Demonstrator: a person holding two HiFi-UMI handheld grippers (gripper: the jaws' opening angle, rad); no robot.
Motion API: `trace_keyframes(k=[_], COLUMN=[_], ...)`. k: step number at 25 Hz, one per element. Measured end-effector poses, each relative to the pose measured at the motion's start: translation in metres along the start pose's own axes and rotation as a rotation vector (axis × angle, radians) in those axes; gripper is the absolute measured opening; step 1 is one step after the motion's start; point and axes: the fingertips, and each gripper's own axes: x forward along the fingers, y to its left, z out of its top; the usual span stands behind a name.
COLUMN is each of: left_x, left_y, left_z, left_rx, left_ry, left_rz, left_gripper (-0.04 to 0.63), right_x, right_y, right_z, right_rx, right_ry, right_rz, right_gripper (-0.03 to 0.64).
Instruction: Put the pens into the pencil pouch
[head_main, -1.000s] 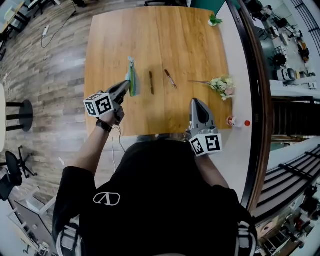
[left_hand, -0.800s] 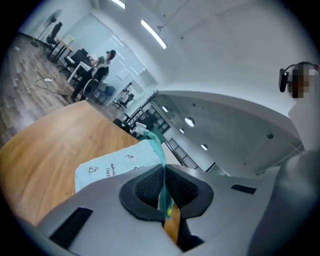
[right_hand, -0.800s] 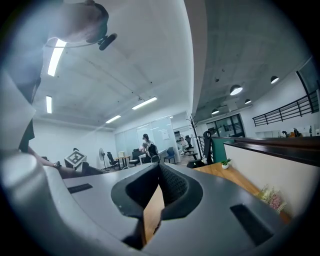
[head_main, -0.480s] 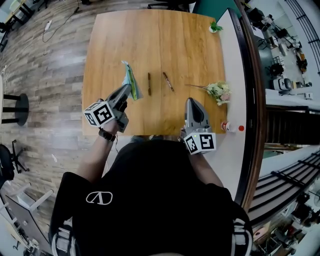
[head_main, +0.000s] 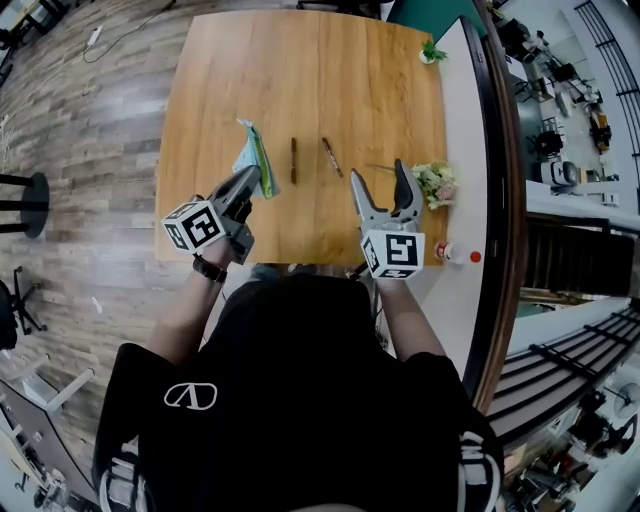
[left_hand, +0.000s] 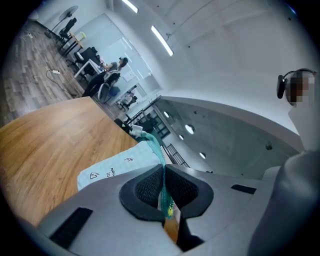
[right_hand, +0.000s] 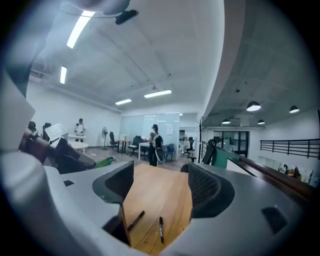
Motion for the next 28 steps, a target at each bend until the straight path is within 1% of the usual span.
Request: trace_keyframes(k=[5, 9, 12, 13, 16, 19, 21, 26, 28], left_x=[0.001, -0.002, -0.007, -0.008, -0.009, -0.008, -0.01, -0.014, -0.014], left_y=[-0.001, 0.001, 0.006, 0.006, 0.008, 0.011, 0.014, 0.021, 0.024], left_z=[-0.008, -0.014, -0.021, -0.023, -0.026, -0.028, -0.03, -0.038, -0.041], left_rx=[0.002, -0.02, -0.038, -0.042, -0.043, -0.049, -0.056, -0.07, -0.077], left_ry=[0.005, 0.003, 0.001, 0.0, -0.005, -0.009, -0.011, -0.004, 0.0], left_rz=[0.008, 0.022, 0.037, 0.041, 0.049, 0.055, 0.06, 0.072, 0.078], left_gripper=[0.015, 0.015, 0.015, 0.015, 0.015, 0.015, 0.015, 0.015, 0.015], right_x=[0.068, 0.122, 0.146, 0.151, 0.161, 0.167, 0.168, 0.171, 0.17], right_y=[-0.01, -0.009, -0.007, -0.006, -0.004, 0.001, 0.004, 0.01, 0.011], right_z=[-0.068, -0.143, -0.205, -0.225, -0.273, -0.31, -0.331, -0.367, -0.378], right_rx=[-0.022, -0.021, 0.007, 0.016, 0.038, 0.035, 0.03, 0.045, 0.027], right_ry=[0.263, 0.538, 0.74, 0.798, 0.948, 1.066, 1.129, 1.24, 1.278], right_rz=[0.083, 0.171, 0.224, 0.235, 0.274, 0.307, 0.321, 0.333, 0.336], right_gripper=[0.322, 0.308, 0.281, 0.269, 0.265, 0.246, 0.22, 0.188, 0.153])
